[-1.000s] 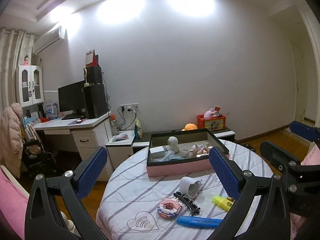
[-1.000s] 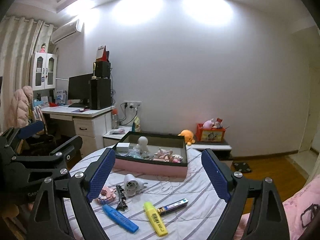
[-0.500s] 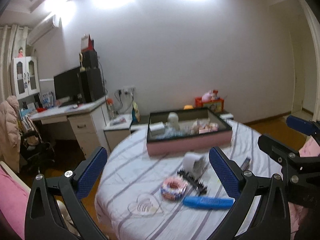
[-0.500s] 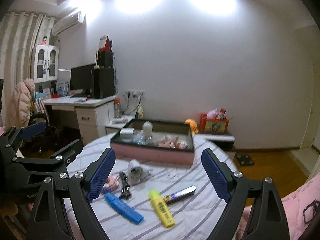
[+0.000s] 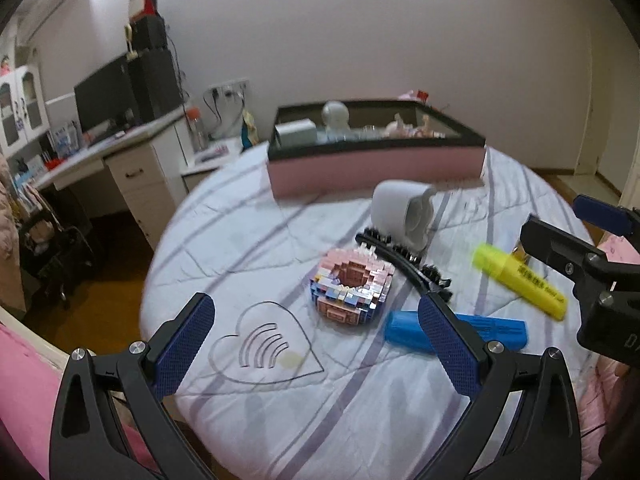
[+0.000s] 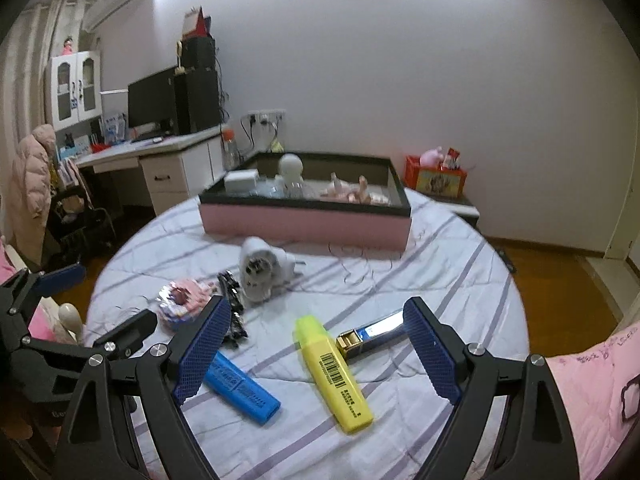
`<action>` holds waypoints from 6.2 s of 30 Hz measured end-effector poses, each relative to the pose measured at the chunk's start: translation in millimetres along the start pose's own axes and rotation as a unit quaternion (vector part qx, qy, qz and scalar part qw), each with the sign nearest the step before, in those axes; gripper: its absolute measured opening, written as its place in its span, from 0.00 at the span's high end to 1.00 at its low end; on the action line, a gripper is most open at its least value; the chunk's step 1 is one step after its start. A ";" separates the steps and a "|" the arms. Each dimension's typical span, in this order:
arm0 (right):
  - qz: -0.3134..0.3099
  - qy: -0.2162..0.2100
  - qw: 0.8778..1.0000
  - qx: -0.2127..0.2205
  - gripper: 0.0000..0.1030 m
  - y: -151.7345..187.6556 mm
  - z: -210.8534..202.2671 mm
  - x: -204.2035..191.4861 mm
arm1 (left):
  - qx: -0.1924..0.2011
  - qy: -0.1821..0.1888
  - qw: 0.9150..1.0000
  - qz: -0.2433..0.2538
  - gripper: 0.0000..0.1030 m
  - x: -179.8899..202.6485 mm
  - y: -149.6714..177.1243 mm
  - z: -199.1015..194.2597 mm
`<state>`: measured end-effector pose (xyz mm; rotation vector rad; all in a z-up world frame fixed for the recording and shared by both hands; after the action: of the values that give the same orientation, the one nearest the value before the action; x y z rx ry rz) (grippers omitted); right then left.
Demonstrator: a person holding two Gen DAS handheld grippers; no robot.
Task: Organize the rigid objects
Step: 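Withdraw both tools from the tray toward the remaining items, then grasp the pink block toy with the left gripper while the right grasps the white hair dryer, then lift the pink block toy with the left gripper while the right lifts the hair dryer toward the tray, then lower both held items into the pink box tray and open both grippers, then withdraw both tools from the tray back toward the remaining items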
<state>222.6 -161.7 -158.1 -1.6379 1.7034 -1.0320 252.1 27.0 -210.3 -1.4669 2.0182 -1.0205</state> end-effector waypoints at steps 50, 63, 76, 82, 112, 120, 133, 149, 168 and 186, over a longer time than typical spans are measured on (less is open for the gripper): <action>0.008 -0.064 0.992 -0.107 0.41 -36.5 109.4 -50.5 | -0.026 0.008 0.999 -0.033 0.48 -42.1 -56.0 48.8; 0.006 0.014 1.000 0.026 0.40 -65.9 18.1 -3.7 | 0.068 0.019 0.997 0.012 0.48 19.9 -94.6 -12.2; 0.027 0.044 0.992 0.111 0.40 -82.7 -50.4 28.2 | 0.153 0.010 0.987 0.051 0.48 58.6 -111.7 -68.9; 0.030 0.054 0.987 0.147 0.40 -92.3 -71.5 31.0 | 0.200 -0.002 0.978 0.061 0.48 65.2 -119.9 -93.3; 0.029 0.060 0.981 0.182 0.40 -124.7 -60.4 30.1 | 0.234 -0.033 0.968 0.089 0.48 64.4 -145.3 -81.3; 0.003 0.065 0.986 0.152 0.40 -146.8 4.8 21.8 | 0.184 -0.016 0.980 0.076 0.48 36.3 -169.9 -9.2; -0.029 0.016 0.999 -0.003 0.40 -138.7 164.0 -2.3 | 0.016 0.032 0.999 0.035 0.48 -9.2 -172.6 144.5; -0.016 -0.002 1.000 -0.006 0.17 -137.6 170.9 3.6 | 0.039 0.019 0.999 -0.005 0.09 -39.0 -180.2 125.0; 0.005 0.025 0.988 0.152 0.16 -109.2 -51.7 27.2 | 0.235 -0.032 0.971 0.032 0.00 31.3 -122.2 -105.1; 0.023 0.042 0.983 0.178 0.14 -56.5 -135.5 43.8 | 0.252 -0.025 0.966 0.044 0.00 63.8 -69.6 -167.5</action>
<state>138.5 -182.5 -31.8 -1.3380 1.4950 -1.3111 153.4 6.7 -46.5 -1.1068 1.6088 -1.3205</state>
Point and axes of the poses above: each gripper's, at about its wrist camera, not at the fingertips, and z roughly the way its jaws point, x to its right, y to its underside, the point moved 1 cm from there along z, roughly the way its jaws point, and after that the axes turned 13 degrees about y, right-handed, at the moved point
